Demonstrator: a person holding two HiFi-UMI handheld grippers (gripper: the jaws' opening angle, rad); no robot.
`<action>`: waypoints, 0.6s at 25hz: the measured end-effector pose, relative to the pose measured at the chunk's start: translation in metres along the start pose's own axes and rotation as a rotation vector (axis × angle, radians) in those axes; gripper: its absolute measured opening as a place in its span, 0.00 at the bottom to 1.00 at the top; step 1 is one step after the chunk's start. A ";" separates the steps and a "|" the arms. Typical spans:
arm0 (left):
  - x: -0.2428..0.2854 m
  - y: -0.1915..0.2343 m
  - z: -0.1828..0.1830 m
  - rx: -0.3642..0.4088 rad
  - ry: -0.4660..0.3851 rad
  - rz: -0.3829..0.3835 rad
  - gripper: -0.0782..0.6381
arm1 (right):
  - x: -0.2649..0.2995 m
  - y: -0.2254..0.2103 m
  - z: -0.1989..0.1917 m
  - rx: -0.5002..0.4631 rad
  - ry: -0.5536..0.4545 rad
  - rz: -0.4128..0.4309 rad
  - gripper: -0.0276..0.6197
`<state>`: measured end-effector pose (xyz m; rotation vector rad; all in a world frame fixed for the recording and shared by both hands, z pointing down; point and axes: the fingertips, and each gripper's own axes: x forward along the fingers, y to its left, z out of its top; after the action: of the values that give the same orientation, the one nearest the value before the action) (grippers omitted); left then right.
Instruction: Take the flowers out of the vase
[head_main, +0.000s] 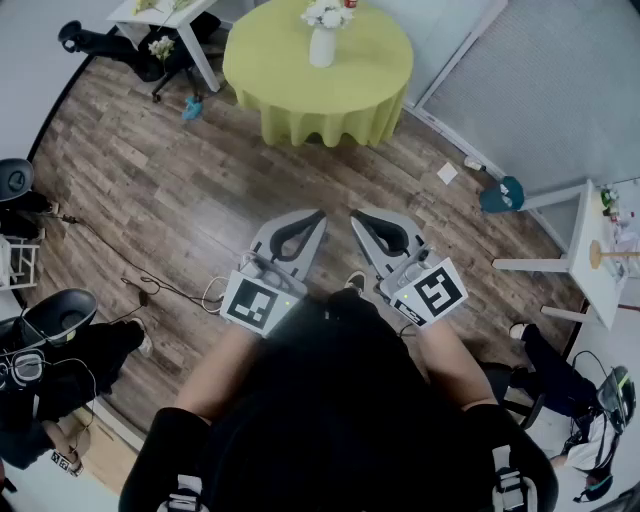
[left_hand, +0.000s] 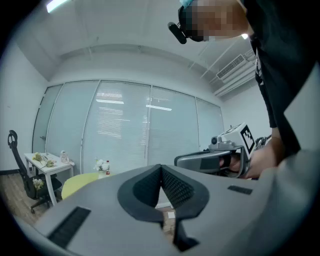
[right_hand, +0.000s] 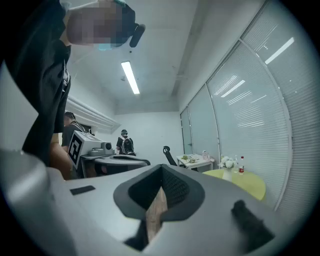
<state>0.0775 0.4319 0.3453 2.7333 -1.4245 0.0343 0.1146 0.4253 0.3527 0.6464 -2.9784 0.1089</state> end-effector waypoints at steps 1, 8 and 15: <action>-0.002 0.001 -0.001 0.000 -0.001 -0.002 0.13 | 0.001 0.002 -0.001 0.000 0.001 -0.003 0.07; -0.018 0.012 -0.004 -0.018 -0.003 0.004 0.13 | 0.012 0.016 -0.006 0.008 0.013 -0.007 0.07; -0.038 0.032 -0.002 -0.046 -0.010 0.003 0.13 | 0.029 0.034 -0.009 -0.006 0.027 -0.015 0.07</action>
<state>0.0296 0.4450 0.3473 2.6990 -1.4133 -0.0114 0.0749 0.4449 0.3630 0.6618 -2.9464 0.1071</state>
